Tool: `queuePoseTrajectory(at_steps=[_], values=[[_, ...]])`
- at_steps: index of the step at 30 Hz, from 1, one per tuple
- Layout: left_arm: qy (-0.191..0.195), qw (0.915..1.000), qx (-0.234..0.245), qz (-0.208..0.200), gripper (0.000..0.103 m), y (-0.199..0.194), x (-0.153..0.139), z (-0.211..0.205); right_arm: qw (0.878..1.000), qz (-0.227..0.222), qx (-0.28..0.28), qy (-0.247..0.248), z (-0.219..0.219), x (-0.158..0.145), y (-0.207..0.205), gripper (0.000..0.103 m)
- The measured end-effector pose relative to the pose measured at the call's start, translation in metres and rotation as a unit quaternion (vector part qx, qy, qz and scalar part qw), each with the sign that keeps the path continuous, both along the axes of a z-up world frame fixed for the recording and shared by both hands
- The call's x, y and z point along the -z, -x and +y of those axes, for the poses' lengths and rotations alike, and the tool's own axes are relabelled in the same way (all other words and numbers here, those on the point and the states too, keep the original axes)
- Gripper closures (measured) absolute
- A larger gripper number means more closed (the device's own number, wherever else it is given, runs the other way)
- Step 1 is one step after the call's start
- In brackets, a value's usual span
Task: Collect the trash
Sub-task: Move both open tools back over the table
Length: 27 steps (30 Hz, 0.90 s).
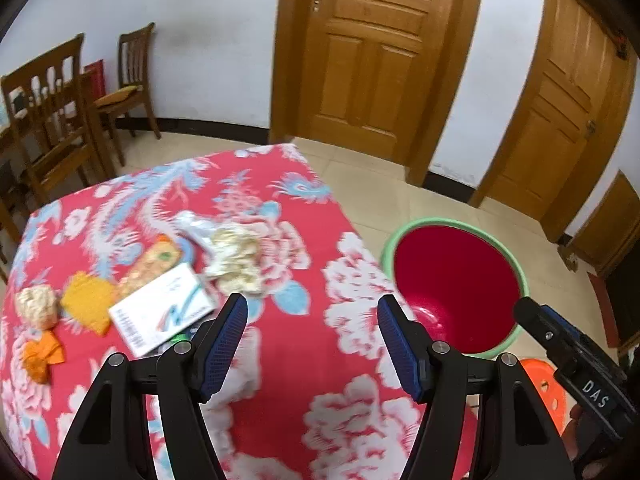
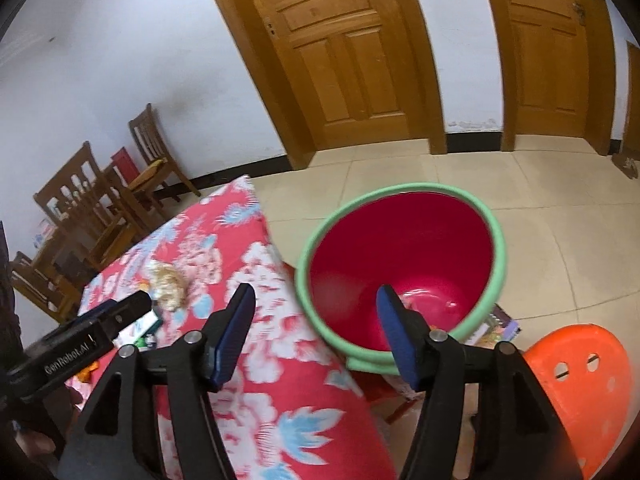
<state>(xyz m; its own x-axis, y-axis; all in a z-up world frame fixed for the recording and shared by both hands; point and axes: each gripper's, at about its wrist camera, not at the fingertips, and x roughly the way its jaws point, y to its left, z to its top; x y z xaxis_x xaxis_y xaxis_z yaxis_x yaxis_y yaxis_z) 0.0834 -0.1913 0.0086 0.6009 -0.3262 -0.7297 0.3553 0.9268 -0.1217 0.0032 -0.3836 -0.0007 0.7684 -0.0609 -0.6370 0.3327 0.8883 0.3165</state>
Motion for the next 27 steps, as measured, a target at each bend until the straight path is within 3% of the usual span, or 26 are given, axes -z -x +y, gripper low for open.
queuePoseTrajectory(at_steps=[14,27], values=[[0.006,0.9948,-0.102,-0.009,0.034,-0.001,-0.004,0.101,0.997,0.009,-0.074,-0.001,0.071,-0.002,-0.028,0.036],[-0.001,0.9778,-0.209,0.009,0.034,-0.010,0.020,0.202,0.990,0.042,-0.131,0.001,0.129,0.015,-0.049,0.033]])
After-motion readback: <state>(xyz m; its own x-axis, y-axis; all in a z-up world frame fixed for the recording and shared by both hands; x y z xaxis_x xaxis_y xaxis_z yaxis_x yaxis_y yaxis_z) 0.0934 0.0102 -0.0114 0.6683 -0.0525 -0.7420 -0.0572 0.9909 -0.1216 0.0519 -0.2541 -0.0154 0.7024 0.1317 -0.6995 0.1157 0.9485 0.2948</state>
